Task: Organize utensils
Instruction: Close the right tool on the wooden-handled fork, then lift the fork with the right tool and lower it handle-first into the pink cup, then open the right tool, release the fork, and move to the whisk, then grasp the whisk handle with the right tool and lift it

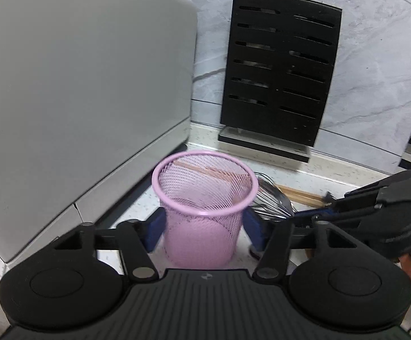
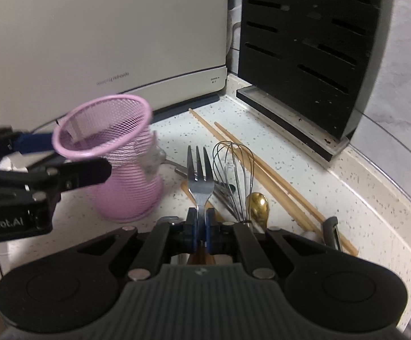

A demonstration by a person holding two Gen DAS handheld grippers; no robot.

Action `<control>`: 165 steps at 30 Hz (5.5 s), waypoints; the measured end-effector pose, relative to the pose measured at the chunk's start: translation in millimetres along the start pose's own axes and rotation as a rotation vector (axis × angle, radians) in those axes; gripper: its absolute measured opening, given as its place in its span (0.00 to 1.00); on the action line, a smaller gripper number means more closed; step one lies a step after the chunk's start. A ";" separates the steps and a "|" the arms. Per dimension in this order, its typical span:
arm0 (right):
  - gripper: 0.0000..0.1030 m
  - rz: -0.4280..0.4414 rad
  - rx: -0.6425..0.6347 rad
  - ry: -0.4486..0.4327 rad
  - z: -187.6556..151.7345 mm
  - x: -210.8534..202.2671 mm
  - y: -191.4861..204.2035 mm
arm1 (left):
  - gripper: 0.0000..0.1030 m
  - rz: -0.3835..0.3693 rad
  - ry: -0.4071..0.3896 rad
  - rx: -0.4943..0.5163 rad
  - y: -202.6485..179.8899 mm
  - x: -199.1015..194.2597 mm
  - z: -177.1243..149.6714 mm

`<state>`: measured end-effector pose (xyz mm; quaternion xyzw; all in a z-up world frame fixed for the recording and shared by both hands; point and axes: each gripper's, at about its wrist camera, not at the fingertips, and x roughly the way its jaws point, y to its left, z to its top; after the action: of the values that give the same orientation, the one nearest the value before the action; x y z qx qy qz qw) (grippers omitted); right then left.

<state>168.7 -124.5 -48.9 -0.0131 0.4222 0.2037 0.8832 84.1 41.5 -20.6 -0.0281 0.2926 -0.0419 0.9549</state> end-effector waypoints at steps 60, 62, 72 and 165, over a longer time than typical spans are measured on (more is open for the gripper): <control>0.02 0.410 0.097 -0.113 28.5 -53.8 36.9 | 0.95 -0.100 -0.026 0.274 -17.1 -29.1 -25.2; 0.02 0.380 0.040 -0.125 24.0 -59.4 46.0 | 0.95 -0.105 -0.018 0.265 -14.4 -28.3 -25.1; 0.02 0.277 -0.114 -0.114 14.1 -44.7 57.6 | 0.95 -0.100 -0.014 0.251 -15.4 -26.4 -23.5; 0.14 -0.037 0.012 -0.070 5.4 -3.3 -11.9 | 0.97 -0.067 0.002 0.221 -15.2 -25.4 -28.3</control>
<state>175.2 -135.4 -44.8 -0.0087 0.3920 0.1851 0.9011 46.3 28.0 -28.7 0.0675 0.2859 -0.1059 0.9500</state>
